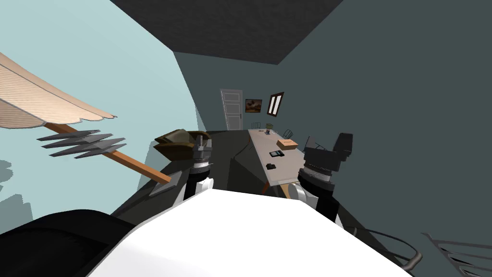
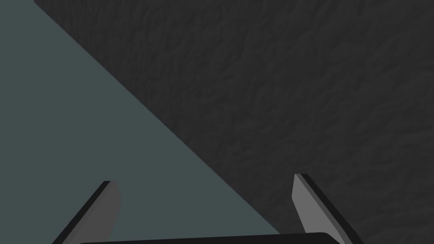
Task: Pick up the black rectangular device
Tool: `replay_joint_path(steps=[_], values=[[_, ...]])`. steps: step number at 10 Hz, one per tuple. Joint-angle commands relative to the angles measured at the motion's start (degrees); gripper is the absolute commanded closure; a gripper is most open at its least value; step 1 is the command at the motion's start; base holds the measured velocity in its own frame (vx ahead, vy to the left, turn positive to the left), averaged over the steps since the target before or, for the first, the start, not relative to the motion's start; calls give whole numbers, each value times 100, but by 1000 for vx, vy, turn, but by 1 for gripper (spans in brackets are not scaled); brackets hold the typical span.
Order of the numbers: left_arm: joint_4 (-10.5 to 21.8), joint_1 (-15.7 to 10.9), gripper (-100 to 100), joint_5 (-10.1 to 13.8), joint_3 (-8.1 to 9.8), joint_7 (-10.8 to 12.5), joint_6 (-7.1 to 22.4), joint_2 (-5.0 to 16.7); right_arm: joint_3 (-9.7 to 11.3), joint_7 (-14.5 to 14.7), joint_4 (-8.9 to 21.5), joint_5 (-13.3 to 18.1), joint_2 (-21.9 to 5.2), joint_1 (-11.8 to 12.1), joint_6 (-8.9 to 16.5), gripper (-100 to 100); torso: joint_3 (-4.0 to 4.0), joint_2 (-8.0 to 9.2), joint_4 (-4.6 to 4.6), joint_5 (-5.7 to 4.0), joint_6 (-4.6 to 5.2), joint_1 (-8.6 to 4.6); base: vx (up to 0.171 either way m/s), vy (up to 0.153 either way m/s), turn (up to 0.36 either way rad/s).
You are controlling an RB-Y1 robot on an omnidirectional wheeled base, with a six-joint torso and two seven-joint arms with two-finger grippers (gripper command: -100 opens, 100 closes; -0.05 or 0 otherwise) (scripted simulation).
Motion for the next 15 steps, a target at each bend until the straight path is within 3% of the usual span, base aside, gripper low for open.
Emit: replay_joint_path(steps=[1,5,10,13,15], values=[[0,0,0,0,0,0,0,0,28,26,31,12,-228,22,-27,-100,0,0,0,0,0,0,-58,-2,-8],[0,-2,0,0,-1,0,0,-1,254,215,282,86,-933,98,-128,-100,38,67,15,1,0,9,-162,14,3],[1,-3,0,0,-1,0,1,0,867,771,1002,255,-1817,240,-225,-100,52,88,20,0,0,1,-216,8,54],[0,-1,0,0,0,0,0,0,1024,931,1274,295,-1991,277,-230,-100,26,43,11,0,-1,0,-96,5,42],[0,-1,0,0,0,0,0,0,1361,1270,1695,379,-2344,339,-214,-100,17,27,7,-1,-1,0,-93,14,130]])
